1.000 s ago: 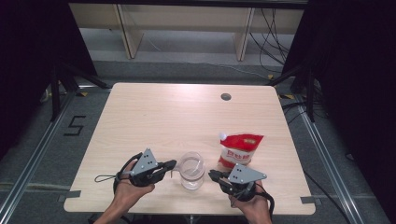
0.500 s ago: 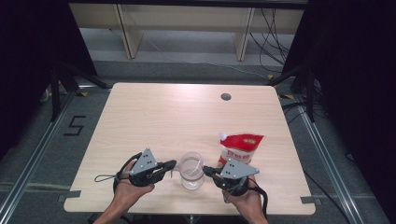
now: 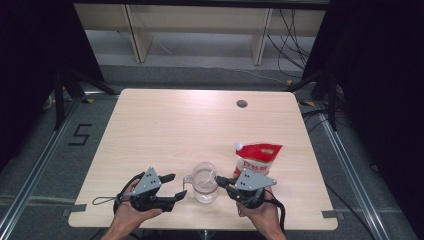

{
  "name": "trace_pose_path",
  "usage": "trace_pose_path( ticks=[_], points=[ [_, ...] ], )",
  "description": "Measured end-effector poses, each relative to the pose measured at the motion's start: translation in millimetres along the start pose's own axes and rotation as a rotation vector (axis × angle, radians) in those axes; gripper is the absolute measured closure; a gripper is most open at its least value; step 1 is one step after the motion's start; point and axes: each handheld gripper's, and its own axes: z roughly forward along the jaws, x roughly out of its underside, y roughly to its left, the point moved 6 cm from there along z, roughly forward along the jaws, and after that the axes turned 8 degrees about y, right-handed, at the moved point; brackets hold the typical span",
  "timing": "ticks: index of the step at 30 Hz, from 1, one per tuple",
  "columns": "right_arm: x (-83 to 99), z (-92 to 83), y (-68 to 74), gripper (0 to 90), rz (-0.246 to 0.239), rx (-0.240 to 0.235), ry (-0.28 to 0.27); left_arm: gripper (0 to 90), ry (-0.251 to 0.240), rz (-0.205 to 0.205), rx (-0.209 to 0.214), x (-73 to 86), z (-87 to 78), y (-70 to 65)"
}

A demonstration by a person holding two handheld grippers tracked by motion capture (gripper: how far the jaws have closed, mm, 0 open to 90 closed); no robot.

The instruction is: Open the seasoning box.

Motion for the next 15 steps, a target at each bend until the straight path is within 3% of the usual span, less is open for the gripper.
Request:
trace_pose_path(
  ticks=[5,6,10,13,15],
  points=[
    [-3.4,0.4,0.6,89.9,0.011,0.002,-0.001,20.6,0.031,-0.023,0.014,12.0,2.1,-2.9],
    [-5.6,1.7,2.0,89.8,0.008,0.008,-0.012,18.2,0.032,-0.063,0.002,16.2,1.8,-3.9],
    [-9.8,1.8,1.5,89.5,-0.020,0.013,-0.014,16.8,0.038,-0.052,-0.026,25.8,1.0,2.5],
    [-12.4,1.6,2.3,89.4,-0.024,0.016,-0.016,16.7,0.043,-0.073,-0.022,32.1,0.7,5.0],
    [-14.7,1.7,3.3,89.3,-0.027,0.020,-0.018,16.7,0.041,-0.066,-0.024,35.2,-0.8,8.4]
  ],
)
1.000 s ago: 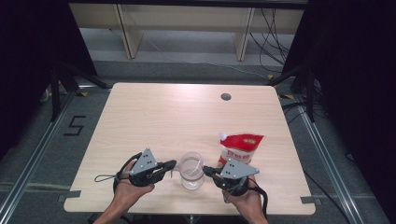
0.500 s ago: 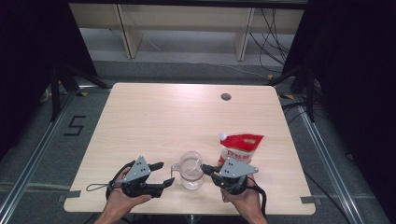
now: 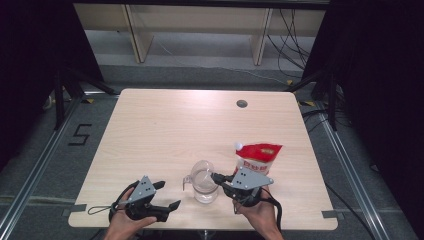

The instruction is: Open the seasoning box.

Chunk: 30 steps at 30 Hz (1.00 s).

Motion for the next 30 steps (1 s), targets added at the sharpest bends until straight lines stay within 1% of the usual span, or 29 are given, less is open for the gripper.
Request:
trace_pose_path(
  ticks=[1,2,3,4,5,6,7,8,9,10,11,12,13,14,15,17,18,19,20,21,22,23,24,25,28,29,30],
  points=[
    [-1.4,0.7,-0.4,89.2,-0.009,0.007,-0.003,16.7,-0.006,-0.039,-0.007,1.9,-0.9,0.2],
    [-2.8,1.3,-0.6,89.1,-0.007,0.012,0.003,16.5,-0.019,-0.048,0.001,2.6,-1.3,1.1],
    [-5.4,1.2,-0.4,88.8,-0.007,0.005,0.008,16.0,-0.021,-0.052,0.000,4.3,-2.8,1.6],
    [-5.4,1.2,-0.4,88.8,-0.007,0.005,0.008,16.0,-0.021,-0.052,0.000,4.3,-2.8,1.6],
    [-8.4,2.2,-0.4,88.2,-0.020,0.007,0.002,15.9,-0.022,-0.023,-0.007,6.3,-4.8,2.6],
    [-8.4,2.2,-0.4,88.2,-0.020,0.007,0.002,15.9,-0.022,-0.023,-0.007,6.3,-4.8,2.6],
    [-10.1,2.1,1.1,88.2,-0.014,-0.001,0.008,15.9,-0.034,-0.010,-0.025,6.5,-5.3,3.0],
    [-10.1,2.1,1.1,88.2,-0.014,-0.001,0.008,16.0,-0.034,-0.010,-0.025,6.5,-5.3,3.0],
    [-12.3,2.9,1.5,88.2,-0.019,0.000,0.002,15.9,-0.028,0.012,-0.036,6.9,-5.8,4.7],
    [-12.3,2.9,1.5,88.2,-0.019,0.000,0.002,15.9,-0.032,0.000,-0.034,7.5,-5.0,4.5],
    [-14.0,3.5,2.9,88.1,-0.026,-0.009,0.009,16.1,-0.023,0.004,-0.044,8.8,-3.9,5.5],
    [-14.0,3.5,2.9,88.1,-0.026,-0.009,0.009,16.1,-0.023,0.004,-0.044,8.8,-3.9,5.5],
    [-15.3,4.5,3.8,87.8,-0.037,-0.009,0.006,16.1,-0.029,-0.026,-0.039,9.4,-2.2,4.2],
    [-16.5,5.3,5.0,87.7,-0.038,-0.009,0.008,16.2,-0.026,-0.024,-0.045,9.4,-1.9,4.3],
    [-19.4,6.9,6.7,87.7,-0.051,-0.010,0.004,16.2,-0.028,-0.030,-0.045,8.9,-1.4,3.6],
    [-21.6,7.4,9.0,87.6,-0.055,-0.017,0.012,16.4,-0.038,-0.021,-0.047,7.6,-1.9,3.9],
    [-21.6,7.4,9.0,87.6,-0.055,-0.017,0.012,16.4,-0.030,-0.018,-0.062,7.9,-3.5,5.5],
    [-23.0,8.4,9.8,87.5,-0.060,-0.015,0.008,16.4,-0.043,-0.031,-0.054,7.3,-3.3,5.3],
    [-24.4,9.0,10.9,87.3,-0.059,-0.015,0.006,16.4,-0.045,-0.031,-0.057,7.1,-3.9,6.7],
    [-26.6,10.6,13.2,87.2,-0.068,-0.017,0.007,16.4,-0.057,-0.047,-0.055,6.8,-3.4,7.3],
    [-26.6,10.6,13.2,87.2,-0.068,-0.017,0.007,16.4,-0.057,-0.047,-0.055,6.8,-3.4,7.3],
    [-29.4,13.8,16.3,87.2,-0.089,-0.019,0.007,16.3,-0.048,-0.042,-0.057,7.3,-3.7,7.9],
    [-29.4,13.8,16.3,87.2,-0.089,-0.019,0.007,16.3,-0.047,-0.046,-0.062,7.3,-3.7,7.5],
    [-31.0,15.8,19.9,87.0,-0.093,-0.025,0.013,16.3,-0.044,-0.040,-0.059,7.4,-3.1,7.0],
    [-33.1,18.2,23.0,87.0,-0.101,-0.029,0.011,16.3,-0.048,-0.039,-0.051,6.8,-1.8,6.0],
    [-34.7,19.6,25.0,87.0,-0.120,-0.014,0.015,16.4,-0.044,-0.034,-0.049,6.8,-2.0,5.7],
    [-34.7,19.6,25.0,87.0,-0.120,-0.014,0.015,16.3,-0.044,-0.034,-0.049,6.8,-2.0,5.7]
  ],
)
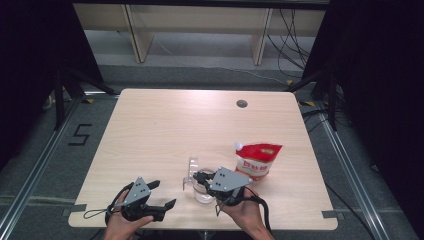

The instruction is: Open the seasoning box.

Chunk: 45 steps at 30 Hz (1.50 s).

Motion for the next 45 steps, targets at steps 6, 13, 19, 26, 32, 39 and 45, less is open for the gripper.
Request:
trace_pose_path(
  ticks=[6,13,19,26,32,39,45],
  points=[
    [-4.2,6.9,6.6,86.9,-0.015,-0.016,0.000,16.4,-0.001,0.006,0.005,0.0,0.8,-1.1],
    [-5.6,9.5,10.4,84.4,-0.022,-0.033,-0.003,16.3,0.010,0.015,0.019,0.5,1.2,-3.6],
    [2.8,-6.7,-1.8,76.6,0.009,-0.019,-0.021,16.2,0.012,0.014,0.017,0.8,0.0,-3.0],
    [33.2,-35.7,-22.1,66.3,0.045,0.045,-0.021,16.2,0.044,0.031,0.027,3.3,2.6,-4.8],
    [47.3,-50.7,-30.8,58.0,0.078,0.062,-0.025,16.7,0.030,0.020,0.004,2.3,1.9,-1.2],
    [67.6,-62.4,-37.6,51.9,0.146,0.085,-0.016,16.6,0.030,0.052,0.014,1.6,2.0,-1.8],
    [85.4,-76.4,-45.5,43.5,0.199,0.127,0.003,16.7,0.027,0.054,0.008,0.4,1.9,-1.6]
  ],
)
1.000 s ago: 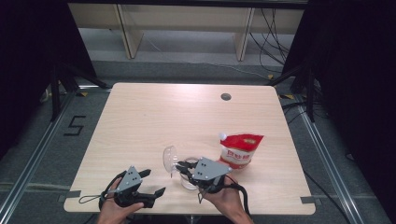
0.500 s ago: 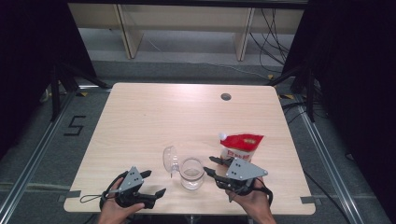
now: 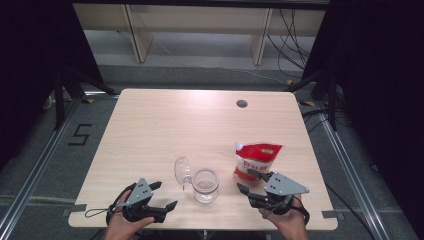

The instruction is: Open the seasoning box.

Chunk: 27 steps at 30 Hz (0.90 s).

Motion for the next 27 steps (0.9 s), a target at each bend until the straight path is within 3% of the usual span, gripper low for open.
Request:
trace_pose_path(
  ticks=[5,9,10,11,12,13,17,18,21,22,25,26,27],
  points=[
    [6.5,-8.5,-7.2,39.6,0.035,0.031,-0.012,16.7,-0.001,0.001,0.000,-0.8,0.7,0.0],
    [14.3,-17.2,-13.1,37.0,0.105,0.049,-0.001,16.8,-0.004,-0.006,0.001,-1.5,0.8,0.2],
    [18.1,-21.1,-18.2,37.7,0.094,0.088,0.010,16.9,-0.007,-0.027,0.004,-2.0,1.3,-0.5],
    [18.1,-21.1,-18.2,37.7,0.094,0.088,0.010,17.1,-0.007,-0.027,0.004,-2.0,1.3,-0.5],
    [20.9,-22.6,-20.3,37.6,0.095,0.106,0.023,17.1,-0.001,0.002,-0.002,-2.6,0.6,1.4],
    [24.7,-24.9,-19.4,37.6,0.126,0.104,0.040,17.2,-0.002,-0.025,0.000,-2.2,0.9,0.0],
    [29.8,-29.7,-26.1,36.9,0.109,0.130,0.029,17.2,0.003,-0.004,-0.008,-3.1,0.4,1.9],
    [33.1,-31.5,-27.0,35.4,0.154,0.127,0.039,17.2,0.004,-0.006,-0.008,-3.1,0.7,1.6],
    [35.4,-32.7,-32.7,33.6,0.141,0.154,0.040,17.2,0.002,0.000,-0.005,-3.2,0.8,1.9],
    [38.5,-32.8,-34.8,30.2,0.186,0.158,0.047,17.2,0.004,-0.011,-0.012,-3.1,0.4,1.6],
    [40.6,-32.1,-39.0,28.9,0.200,0.167,0.038,17.2,0.001,-0.008,-0.009,-3.8,0.5,2.1],
    [42.6,-31.2,-42.8,23.5,0.238,0.165,0.025,17.3,-0.002,-0.009,-0.004,-4.0,1.5,1.5],
    [42.6,-31.2,-42.8,23.5,0.238,0.165,0.025,17.3,-0.002,-0.009,-0.004,-4.0,1.5,1.5]
  ],
)
